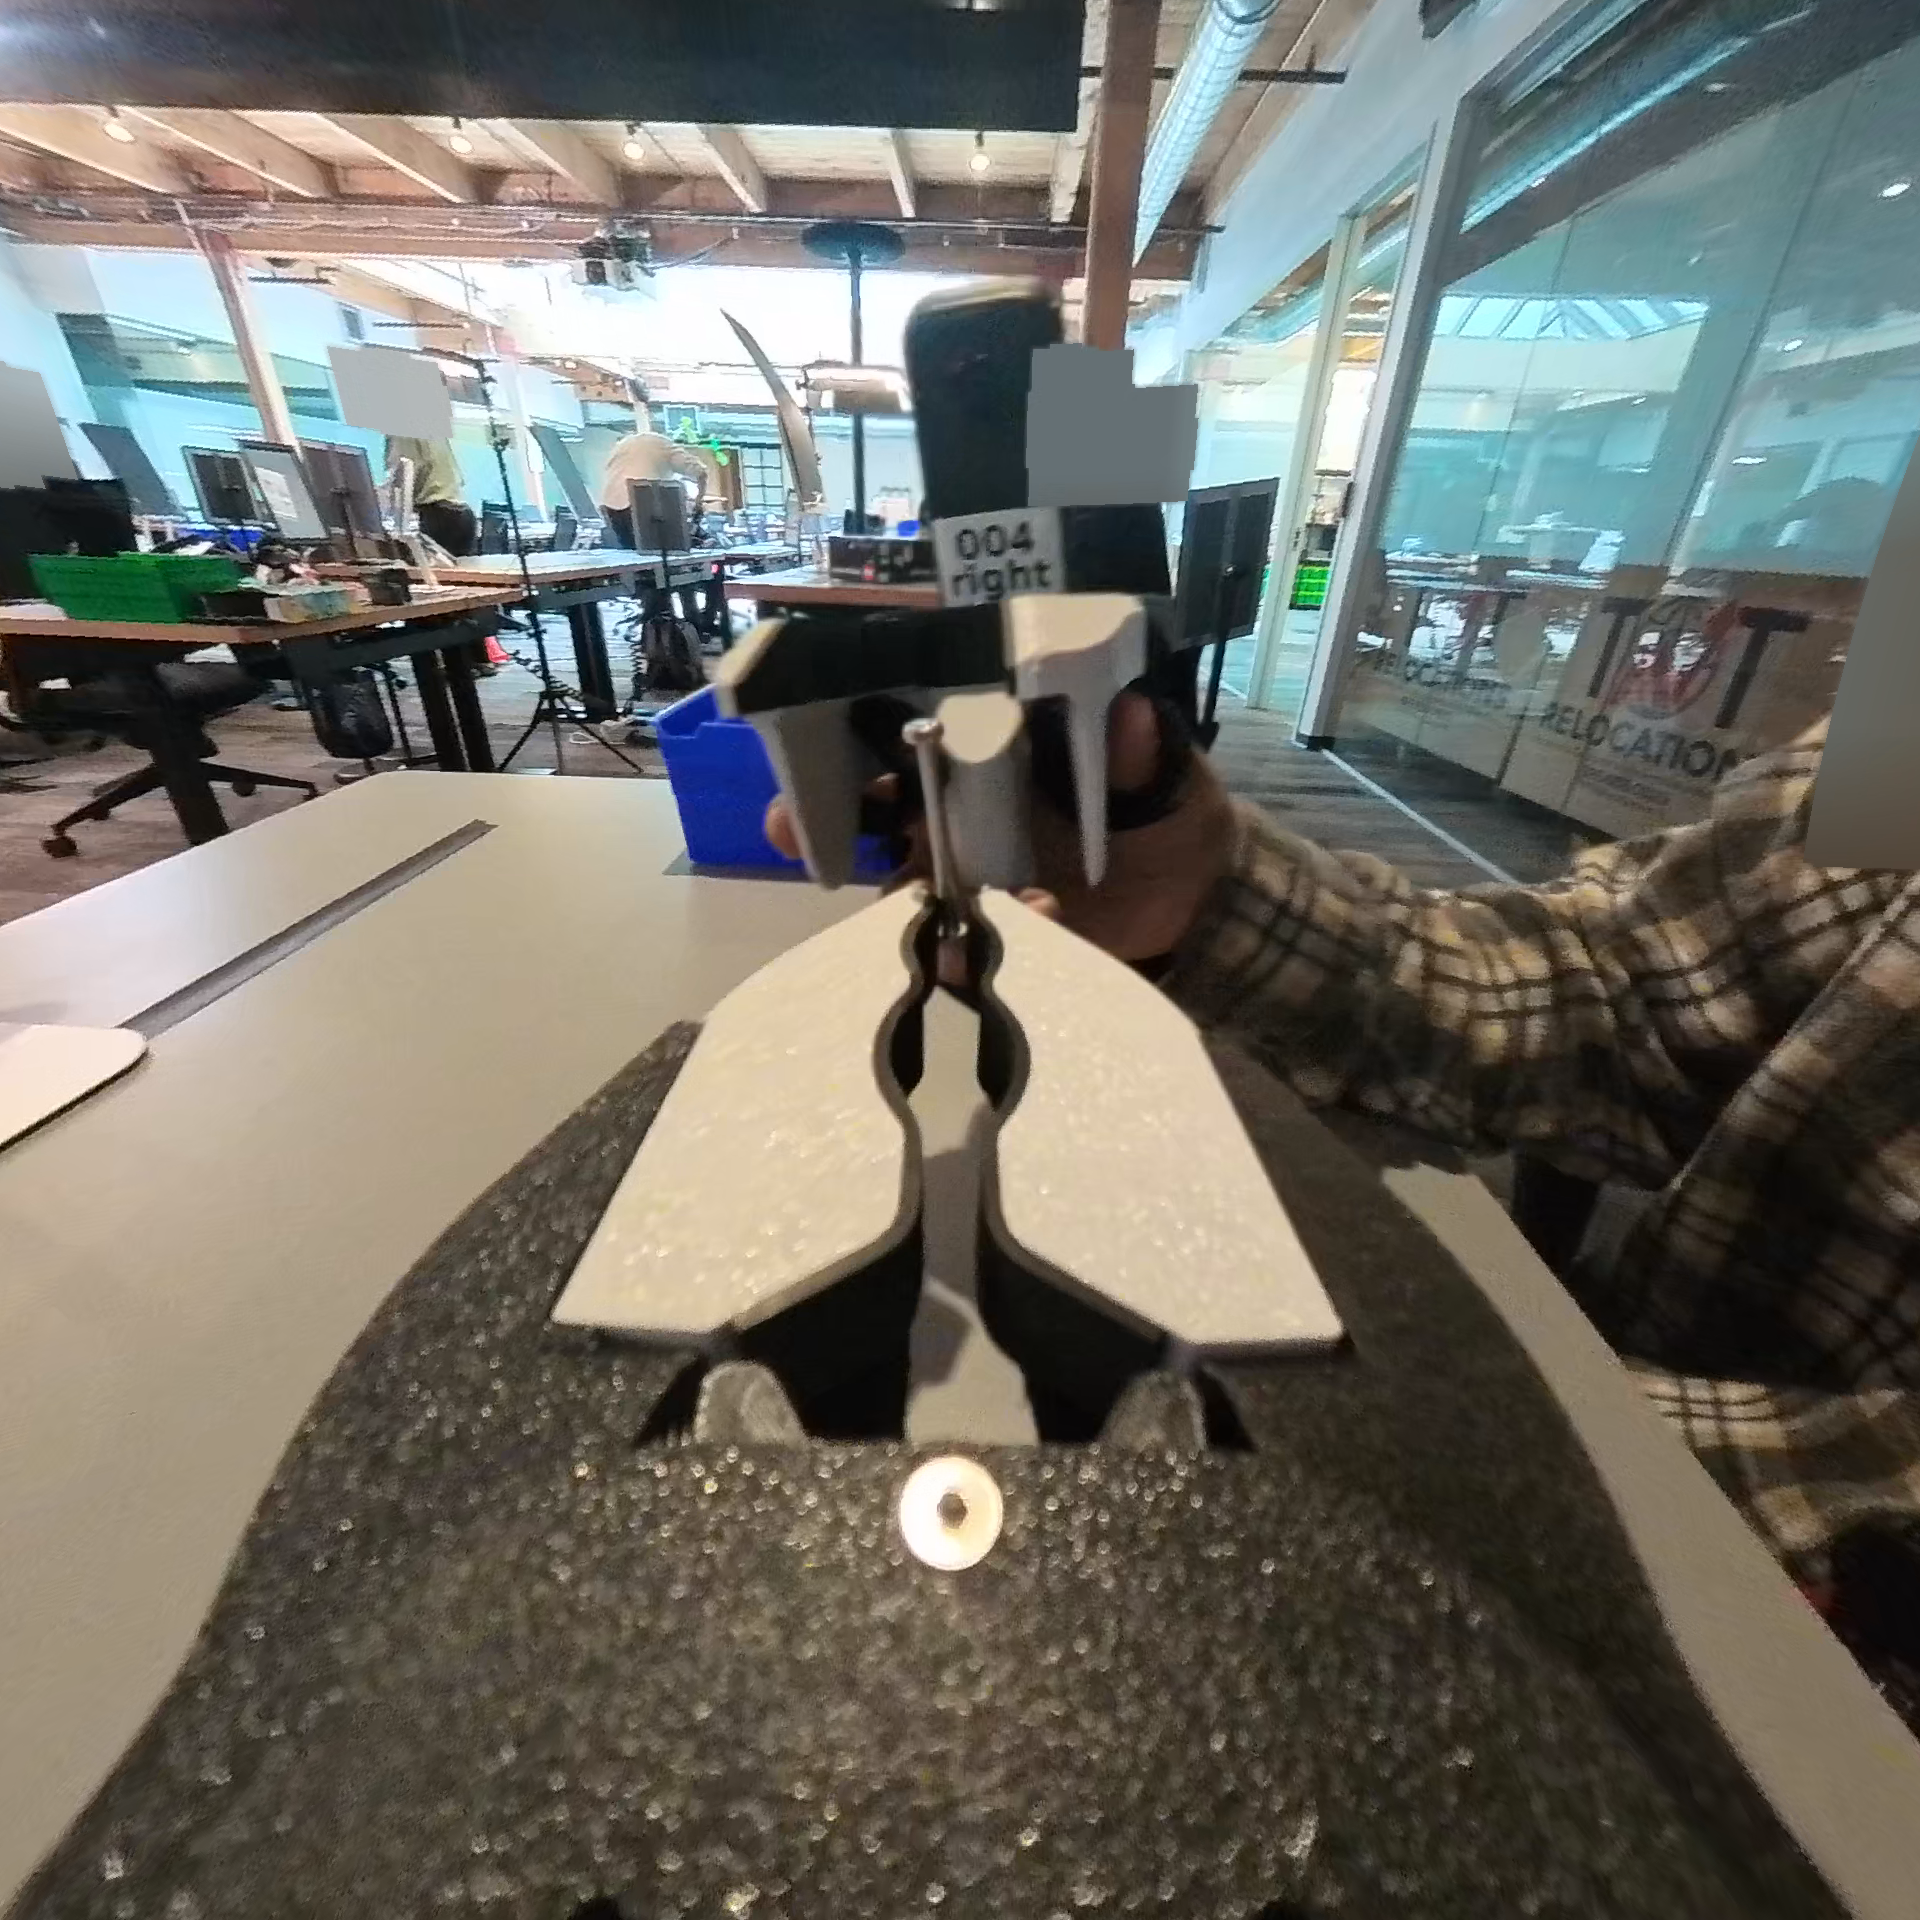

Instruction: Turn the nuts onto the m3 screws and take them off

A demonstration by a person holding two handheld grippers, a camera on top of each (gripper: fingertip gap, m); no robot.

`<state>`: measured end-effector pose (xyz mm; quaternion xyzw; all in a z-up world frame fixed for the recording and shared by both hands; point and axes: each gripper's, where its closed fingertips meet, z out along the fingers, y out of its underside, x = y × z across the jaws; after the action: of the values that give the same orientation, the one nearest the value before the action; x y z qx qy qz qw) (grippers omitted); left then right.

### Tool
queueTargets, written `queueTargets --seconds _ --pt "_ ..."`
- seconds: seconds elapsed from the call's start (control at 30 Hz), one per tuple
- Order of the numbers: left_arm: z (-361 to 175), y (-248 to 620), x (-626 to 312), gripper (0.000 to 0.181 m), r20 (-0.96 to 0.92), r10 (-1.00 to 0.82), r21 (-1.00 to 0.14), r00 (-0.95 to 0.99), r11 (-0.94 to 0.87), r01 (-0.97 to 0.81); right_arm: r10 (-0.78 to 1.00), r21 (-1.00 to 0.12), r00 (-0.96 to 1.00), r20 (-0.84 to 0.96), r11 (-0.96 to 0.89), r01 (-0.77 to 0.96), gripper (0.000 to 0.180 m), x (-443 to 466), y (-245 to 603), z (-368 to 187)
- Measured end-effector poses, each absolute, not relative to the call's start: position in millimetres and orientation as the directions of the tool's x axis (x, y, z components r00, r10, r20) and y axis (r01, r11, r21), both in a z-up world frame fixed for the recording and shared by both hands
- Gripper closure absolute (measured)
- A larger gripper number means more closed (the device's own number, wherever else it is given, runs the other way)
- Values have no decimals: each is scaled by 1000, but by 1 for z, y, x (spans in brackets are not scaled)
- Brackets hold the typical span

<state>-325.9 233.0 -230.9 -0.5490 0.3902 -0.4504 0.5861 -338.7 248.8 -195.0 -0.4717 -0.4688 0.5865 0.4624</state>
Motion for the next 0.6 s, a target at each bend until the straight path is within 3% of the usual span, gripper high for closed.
queueTargets --seconds 0.27,0.6 --pt "-230 236 -328 177 26 -945 -996 325 5 94 993 -990 30 -118 -115 -77 149 -344 239 -193" --pt "-228 233 -326 177 16 -949 -996 315 14 91 989 -988 -24 -146 -147 -42 158 -357 234 -197"
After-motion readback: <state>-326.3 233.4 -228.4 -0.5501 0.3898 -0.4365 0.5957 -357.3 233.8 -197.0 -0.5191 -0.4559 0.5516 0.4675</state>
